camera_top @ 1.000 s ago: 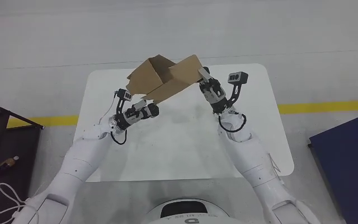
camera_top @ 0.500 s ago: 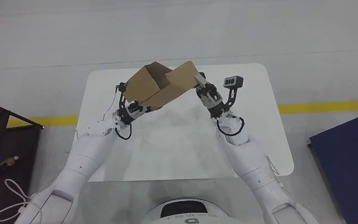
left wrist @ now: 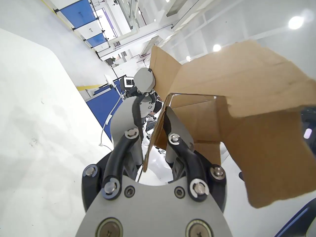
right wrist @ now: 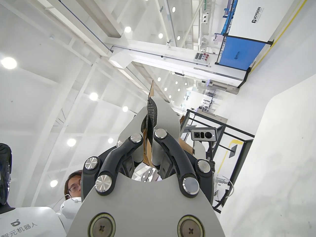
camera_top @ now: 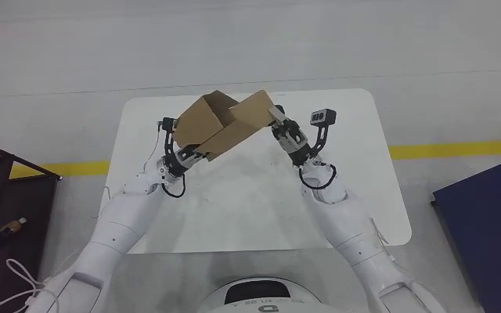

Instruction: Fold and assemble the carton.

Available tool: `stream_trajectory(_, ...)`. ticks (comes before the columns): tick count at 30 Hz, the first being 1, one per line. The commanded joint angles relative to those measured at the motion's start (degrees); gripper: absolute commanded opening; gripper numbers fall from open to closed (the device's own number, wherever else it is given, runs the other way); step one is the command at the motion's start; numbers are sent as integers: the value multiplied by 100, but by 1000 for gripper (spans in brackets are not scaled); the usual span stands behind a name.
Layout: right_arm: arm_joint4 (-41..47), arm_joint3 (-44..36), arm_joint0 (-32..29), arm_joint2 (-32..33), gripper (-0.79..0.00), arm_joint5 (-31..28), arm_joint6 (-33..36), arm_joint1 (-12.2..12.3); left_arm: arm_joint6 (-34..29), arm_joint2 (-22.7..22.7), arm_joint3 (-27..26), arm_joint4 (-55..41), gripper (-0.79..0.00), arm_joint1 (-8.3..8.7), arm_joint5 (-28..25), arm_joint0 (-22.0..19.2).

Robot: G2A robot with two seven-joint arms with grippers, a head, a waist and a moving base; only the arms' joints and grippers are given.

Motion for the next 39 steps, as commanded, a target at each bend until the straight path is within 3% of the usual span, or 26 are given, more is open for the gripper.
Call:
stream_trajectory(1, -15, -8, -13, -9, -785, 23, 26, 0, 84, -46, 18, 179, -785, 15, -82, 3)
stream_trajectory(2, -40, -12, -22, -11, -763, 43, 47, 3, 151, -74, 30, 343, -785, 27, -149, -4)
stream_trajectory(3, -67, -20, -33, -10, -610, 59, 72, 6, 231, -107, 48, 515, -785, 40, -229, -6)
stream_trajectory(4, -94, -26, -47, -9, -409, 81, 101, 10, 307, -136, 59, 621, -785, 50, -305, 7)
stream_trajectory(5, -126, -35, -61, -6, -92, 95, 134, 15, 357, -165, 56, 641, -785, 56, -355, 25)
stream_trajectory(6, -151, -43, -78, -3, 0, 112, 161, 20, 394, -200, 54, 661, -785, 65, -392, 33)
stream_trajectory(15, -78, -174, -225, 349, 0, -24, 53, 78, 775, -674, 14, 1568, -785, 256, -773, 153)
stream_trajectory(22, 669, -631, -481, 517, 0, -168, 254, 107, 978, -1215, -182, 2058, -785, 457, -862, 465)
stream_trajectory(33, 669, -631, -481, 517, 0, -168, 254, 107, 1047, -1287, -226, 2088, -785, 475, -806, 513)
stream_trajectory(39, 985, -720, -420, 242, 0, 218, 859, 97, 2031, -1726, -728, 4389, -785, 513, -905, 776)
